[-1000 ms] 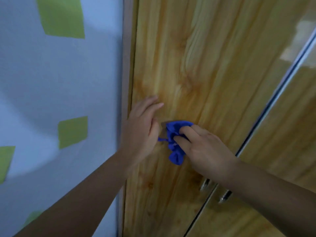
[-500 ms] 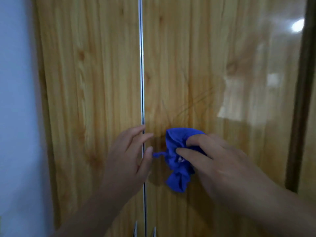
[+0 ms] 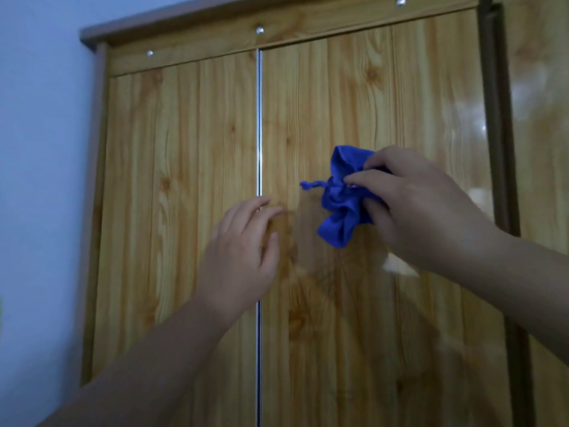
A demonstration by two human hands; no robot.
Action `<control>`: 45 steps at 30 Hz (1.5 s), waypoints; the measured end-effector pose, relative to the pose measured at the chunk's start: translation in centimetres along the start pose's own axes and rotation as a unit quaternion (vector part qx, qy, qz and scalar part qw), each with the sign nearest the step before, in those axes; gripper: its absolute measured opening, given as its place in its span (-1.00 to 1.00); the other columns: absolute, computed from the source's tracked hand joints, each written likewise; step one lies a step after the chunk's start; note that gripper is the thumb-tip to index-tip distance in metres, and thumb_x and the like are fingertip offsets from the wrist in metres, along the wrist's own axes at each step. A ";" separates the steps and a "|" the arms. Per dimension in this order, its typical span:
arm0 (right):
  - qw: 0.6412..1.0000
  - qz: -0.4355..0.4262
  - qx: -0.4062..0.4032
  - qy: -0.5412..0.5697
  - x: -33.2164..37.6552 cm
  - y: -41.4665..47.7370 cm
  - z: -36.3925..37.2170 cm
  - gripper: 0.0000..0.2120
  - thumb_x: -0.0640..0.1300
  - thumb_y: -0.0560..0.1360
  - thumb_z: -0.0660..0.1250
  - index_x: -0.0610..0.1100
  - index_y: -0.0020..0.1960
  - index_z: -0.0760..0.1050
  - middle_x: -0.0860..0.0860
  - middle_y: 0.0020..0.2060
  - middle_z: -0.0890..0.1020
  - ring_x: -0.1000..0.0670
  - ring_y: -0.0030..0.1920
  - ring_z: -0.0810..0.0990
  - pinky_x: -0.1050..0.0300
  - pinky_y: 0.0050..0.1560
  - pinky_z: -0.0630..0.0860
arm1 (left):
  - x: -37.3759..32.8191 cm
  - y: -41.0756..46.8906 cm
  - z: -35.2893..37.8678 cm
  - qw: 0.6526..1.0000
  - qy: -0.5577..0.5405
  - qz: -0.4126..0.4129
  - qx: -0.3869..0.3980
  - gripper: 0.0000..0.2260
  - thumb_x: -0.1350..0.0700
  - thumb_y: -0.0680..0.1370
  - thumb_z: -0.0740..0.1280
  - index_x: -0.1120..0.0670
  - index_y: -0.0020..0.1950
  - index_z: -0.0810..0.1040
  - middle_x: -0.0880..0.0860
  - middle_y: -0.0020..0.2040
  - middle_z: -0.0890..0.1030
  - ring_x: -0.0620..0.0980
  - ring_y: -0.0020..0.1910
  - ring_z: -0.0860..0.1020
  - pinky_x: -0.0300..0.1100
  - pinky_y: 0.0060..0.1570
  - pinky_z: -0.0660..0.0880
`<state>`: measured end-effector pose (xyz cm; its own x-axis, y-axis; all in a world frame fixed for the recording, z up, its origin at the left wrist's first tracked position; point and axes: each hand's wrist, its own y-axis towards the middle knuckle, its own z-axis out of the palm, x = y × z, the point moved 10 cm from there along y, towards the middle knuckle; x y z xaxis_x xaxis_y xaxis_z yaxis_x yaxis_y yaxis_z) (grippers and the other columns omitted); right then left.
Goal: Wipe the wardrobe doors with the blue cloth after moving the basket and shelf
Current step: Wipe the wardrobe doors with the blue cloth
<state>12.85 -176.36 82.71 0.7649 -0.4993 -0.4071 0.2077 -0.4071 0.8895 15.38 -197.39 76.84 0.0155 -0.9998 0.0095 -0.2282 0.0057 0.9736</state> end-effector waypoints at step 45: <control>0.989 0.071 -0.039 -0.126 -5.7 3.8 4.8 -0.73 -0.22 0.57 0.25 -0.28 0.21 0.60 -0.21 0.11 0.56 -0.29 0.09 0.55 -0.15 0.06 0.56 | 4.0 -1.4 4.3 0.987 0.108 0.079 -0.083 -0.63 0.06 0.70 0.10 0.02 0.50 0.42 0.04 0.54 0.42 0.07 0.54 0.39 0.13 0.41 0.36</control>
<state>6.32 -178.75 87.39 0.6150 -0.7261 -0.3076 0.1628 -0.2647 0.9505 11.55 -201.50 74.57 0.2044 -0.9591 0.1957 -0.0824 0.1824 0.9798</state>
